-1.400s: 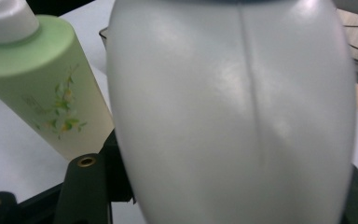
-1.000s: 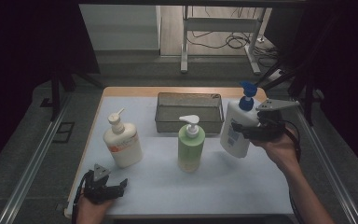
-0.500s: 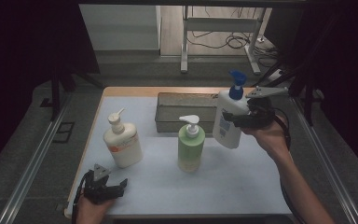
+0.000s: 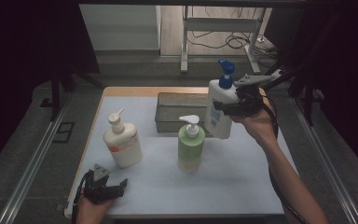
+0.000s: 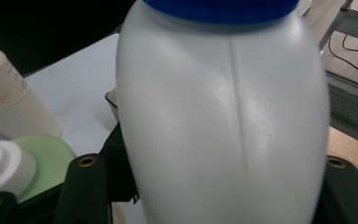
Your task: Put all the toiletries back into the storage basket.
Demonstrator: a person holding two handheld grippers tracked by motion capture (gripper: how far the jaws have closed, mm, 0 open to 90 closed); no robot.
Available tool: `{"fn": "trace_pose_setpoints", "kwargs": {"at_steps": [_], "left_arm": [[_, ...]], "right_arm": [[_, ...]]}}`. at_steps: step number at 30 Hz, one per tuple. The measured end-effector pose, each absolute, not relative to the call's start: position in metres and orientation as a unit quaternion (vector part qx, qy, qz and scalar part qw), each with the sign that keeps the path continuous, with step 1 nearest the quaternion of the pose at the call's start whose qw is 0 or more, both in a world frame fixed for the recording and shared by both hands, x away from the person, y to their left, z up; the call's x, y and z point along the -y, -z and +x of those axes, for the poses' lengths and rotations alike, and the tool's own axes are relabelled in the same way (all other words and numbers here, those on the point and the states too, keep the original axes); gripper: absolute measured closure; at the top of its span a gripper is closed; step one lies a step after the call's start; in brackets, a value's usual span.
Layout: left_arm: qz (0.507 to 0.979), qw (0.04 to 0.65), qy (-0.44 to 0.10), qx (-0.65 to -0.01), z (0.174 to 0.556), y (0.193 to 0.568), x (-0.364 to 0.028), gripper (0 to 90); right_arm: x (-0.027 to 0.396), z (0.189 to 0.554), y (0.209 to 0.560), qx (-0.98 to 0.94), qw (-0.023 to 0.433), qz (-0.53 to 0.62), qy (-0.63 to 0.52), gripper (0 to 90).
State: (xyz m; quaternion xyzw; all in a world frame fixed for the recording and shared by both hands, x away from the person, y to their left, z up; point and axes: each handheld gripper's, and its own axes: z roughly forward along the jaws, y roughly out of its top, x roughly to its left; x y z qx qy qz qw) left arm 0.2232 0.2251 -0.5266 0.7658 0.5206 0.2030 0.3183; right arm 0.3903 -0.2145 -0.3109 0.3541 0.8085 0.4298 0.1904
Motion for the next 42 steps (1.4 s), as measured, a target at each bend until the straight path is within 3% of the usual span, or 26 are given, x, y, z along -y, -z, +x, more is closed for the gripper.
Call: {"fn": "trace_pose_setpoints", "kwargs": {"at_steps": [42], "left_arm": [[0.766, 0.318, -0.203, -0.521, 0.223, 0.527, -0.225, 10.3]], "right_arm": [[0.146, 0.468, 0.32, -0.798, 0.209, 0.362, -0.435, 40.0]]}}
